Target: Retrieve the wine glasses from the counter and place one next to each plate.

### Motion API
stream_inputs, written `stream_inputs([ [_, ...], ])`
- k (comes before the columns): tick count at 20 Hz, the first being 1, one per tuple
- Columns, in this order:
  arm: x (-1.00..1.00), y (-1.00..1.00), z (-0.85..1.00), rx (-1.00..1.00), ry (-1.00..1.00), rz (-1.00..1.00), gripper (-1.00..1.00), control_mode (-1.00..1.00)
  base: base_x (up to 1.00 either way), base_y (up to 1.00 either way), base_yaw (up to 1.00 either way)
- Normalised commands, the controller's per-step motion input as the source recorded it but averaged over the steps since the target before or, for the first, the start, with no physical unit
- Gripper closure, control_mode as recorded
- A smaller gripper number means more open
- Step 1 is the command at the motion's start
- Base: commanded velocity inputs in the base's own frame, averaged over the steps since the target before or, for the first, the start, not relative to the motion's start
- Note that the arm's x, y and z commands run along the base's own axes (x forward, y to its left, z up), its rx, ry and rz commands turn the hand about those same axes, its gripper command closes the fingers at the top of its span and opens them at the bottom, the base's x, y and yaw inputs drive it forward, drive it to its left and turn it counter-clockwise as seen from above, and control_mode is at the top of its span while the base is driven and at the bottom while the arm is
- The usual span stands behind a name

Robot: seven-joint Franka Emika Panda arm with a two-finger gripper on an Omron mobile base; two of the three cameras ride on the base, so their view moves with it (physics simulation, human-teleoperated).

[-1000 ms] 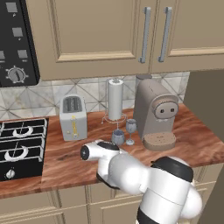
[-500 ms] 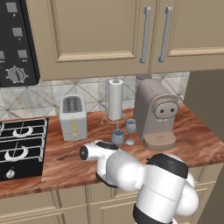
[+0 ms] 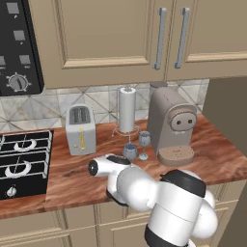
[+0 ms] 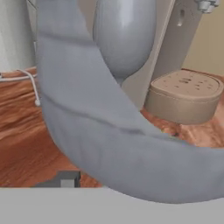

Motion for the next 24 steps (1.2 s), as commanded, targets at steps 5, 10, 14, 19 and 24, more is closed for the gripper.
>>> stream_inputs([
  [5, 0.0, -0.11, 0.0, 0.0, 0.0, 0.0, 1.0, -1.0, 0.0, 0.0, 0.0],
  [10, -0.11, 0.0, 0.08, 0.0, -0.06, 0.0, 1.0, -1.0, 0.0, 0.0, 0.0],
  [14, -0.45, 0.02, 0.54, 0.0, -0.16, 0.0, 1.0, -1.0, 0.0, 0.0, 0.0],
  [19, -0.66, 0.06, 0.98, -0.06, -0.3, 0.02, 1.0, -1.0, 0.0, 0.0, 0.0],
  [24, -0.57, 0.0, 1.0, -0.04, -0.11, 0.14, 1.0, -1.0, 0.0, 0.0, 0.0],
])
